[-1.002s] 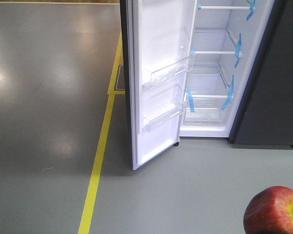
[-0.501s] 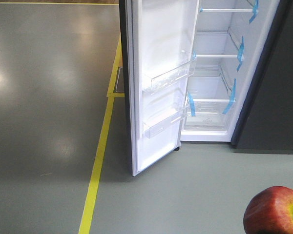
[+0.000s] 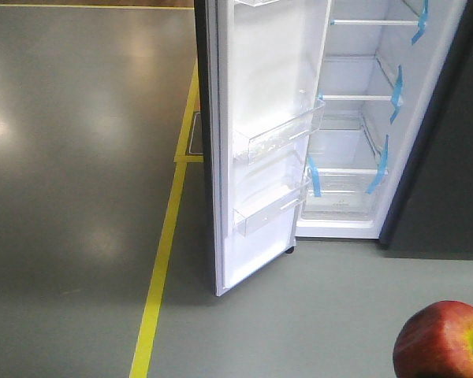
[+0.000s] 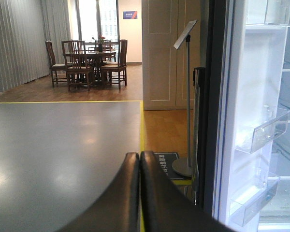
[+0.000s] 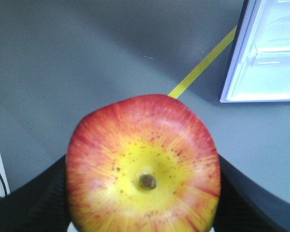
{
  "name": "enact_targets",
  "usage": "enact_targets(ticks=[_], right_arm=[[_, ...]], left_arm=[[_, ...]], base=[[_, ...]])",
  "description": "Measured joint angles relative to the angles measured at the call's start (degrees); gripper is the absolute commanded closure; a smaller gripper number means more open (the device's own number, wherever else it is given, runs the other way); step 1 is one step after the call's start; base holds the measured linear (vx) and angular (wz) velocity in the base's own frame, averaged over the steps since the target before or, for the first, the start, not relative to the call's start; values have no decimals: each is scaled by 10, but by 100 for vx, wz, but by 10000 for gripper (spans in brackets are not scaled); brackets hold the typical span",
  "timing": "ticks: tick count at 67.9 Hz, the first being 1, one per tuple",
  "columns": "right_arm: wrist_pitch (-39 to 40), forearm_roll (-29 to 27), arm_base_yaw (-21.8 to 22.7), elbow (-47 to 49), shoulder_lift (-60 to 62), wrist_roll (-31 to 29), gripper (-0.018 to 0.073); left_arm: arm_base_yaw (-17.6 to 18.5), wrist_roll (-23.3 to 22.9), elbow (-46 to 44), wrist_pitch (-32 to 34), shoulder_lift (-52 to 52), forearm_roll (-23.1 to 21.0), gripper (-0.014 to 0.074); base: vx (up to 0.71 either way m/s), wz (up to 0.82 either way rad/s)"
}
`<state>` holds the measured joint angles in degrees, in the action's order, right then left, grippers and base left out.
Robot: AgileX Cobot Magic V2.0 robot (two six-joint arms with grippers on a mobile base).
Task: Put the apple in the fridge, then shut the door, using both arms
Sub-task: 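Approach the refrigerator opening, keeping the apple raised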
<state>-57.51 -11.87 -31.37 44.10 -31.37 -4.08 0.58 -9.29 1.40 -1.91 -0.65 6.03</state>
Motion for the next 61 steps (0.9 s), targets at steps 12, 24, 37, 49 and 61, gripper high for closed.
enact_targets(ticks=[12,24,37,49,61], right_arm=[[0,0,0,0,0,0,347],[0,0,0,0,0,0,347],[0,0,0,0,0,0,347],[0,0,0,0,0,0,347],[0,0,0,0,0,0,347]], left_arm=[[0,0,0,0,0,0,602],[0,0,0,0,0,0,602],[0,0,0,0,0,0,602],[0,0,0,0,0,0,602],[0,0,0,0,0,0,602]], base=[[10,2],[10,2],[9,1],[9,1],[9,0]])
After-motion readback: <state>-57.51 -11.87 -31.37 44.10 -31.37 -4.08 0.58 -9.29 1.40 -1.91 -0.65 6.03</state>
